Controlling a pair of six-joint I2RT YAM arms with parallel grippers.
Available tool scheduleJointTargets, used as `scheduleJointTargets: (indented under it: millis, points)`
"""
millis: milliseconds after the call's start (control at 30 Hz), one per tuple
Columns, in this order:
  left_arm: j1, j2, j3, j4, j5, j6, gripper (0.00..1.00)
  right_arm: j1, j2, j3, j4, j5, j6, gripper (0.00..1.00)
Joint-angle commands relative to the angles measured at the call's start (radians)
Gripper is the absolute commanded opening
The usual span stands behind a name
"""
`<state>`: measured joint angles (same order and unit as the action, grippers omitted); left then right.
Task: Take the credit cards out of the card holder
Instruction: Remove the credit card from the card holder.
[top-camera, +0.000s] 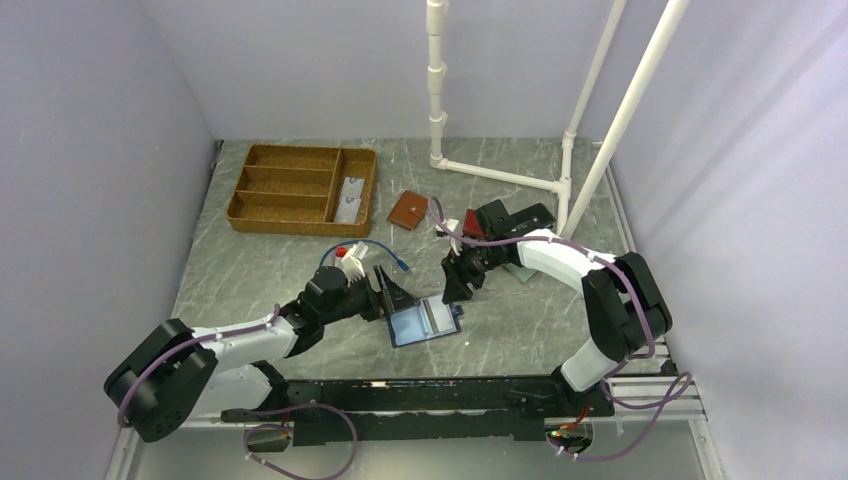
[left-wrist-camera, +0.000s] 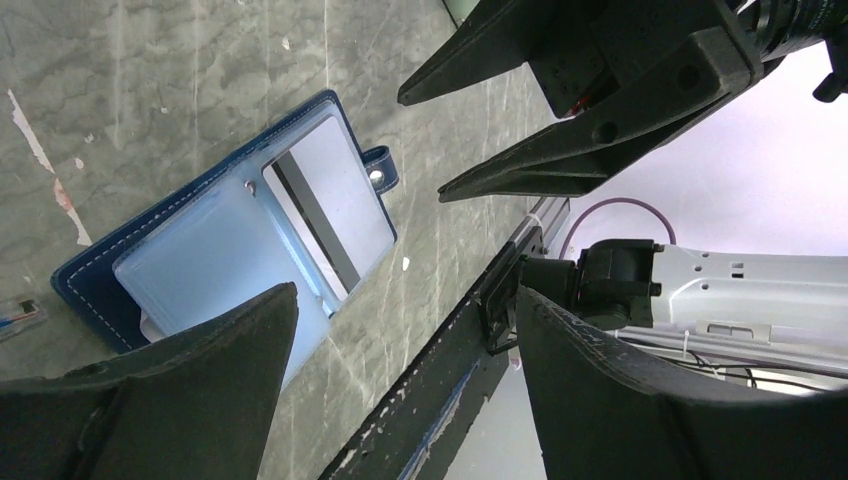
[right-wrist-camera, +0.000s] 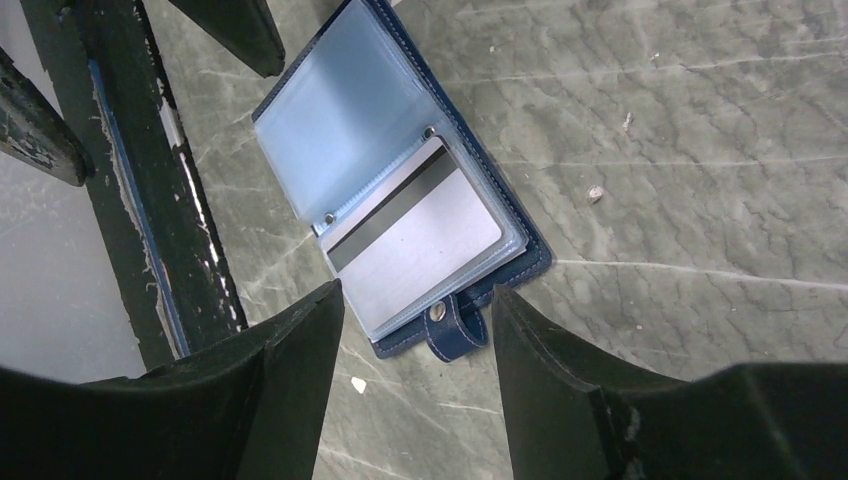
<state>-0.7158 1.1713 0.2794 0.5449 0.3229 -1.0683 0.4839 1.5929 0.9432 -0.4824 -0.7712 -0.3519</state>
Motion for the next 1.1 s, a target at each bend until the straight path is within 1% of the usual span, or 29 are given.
scheduleJointTargets:
  millis: [0,267,433,1067]
  points:
    - [-0.011,0.020,0.003,0.080,-0.030,-0.006,0.84,-0.008,0.002,0.026,0.034,0.010,0.022,0.58]
    - [-0.016,0.040,-0.011,0.095,-0.049,-0.012,0.84,-0.008,0.020,0.036,0.024,0.004,0.022,0.58]
    - [-0.021,0.075,-0.016,0.138,-0.044,-0.027,0.84,-0.008,0.027,0.041,0.015,-0.003,0.018,0.58]
    - [-0.036,0.139,-0.020,0.194,-0.043,-0.052,0.84,-0.007,0.059,0.057,-0.001,-0.002,0.021,0.59]
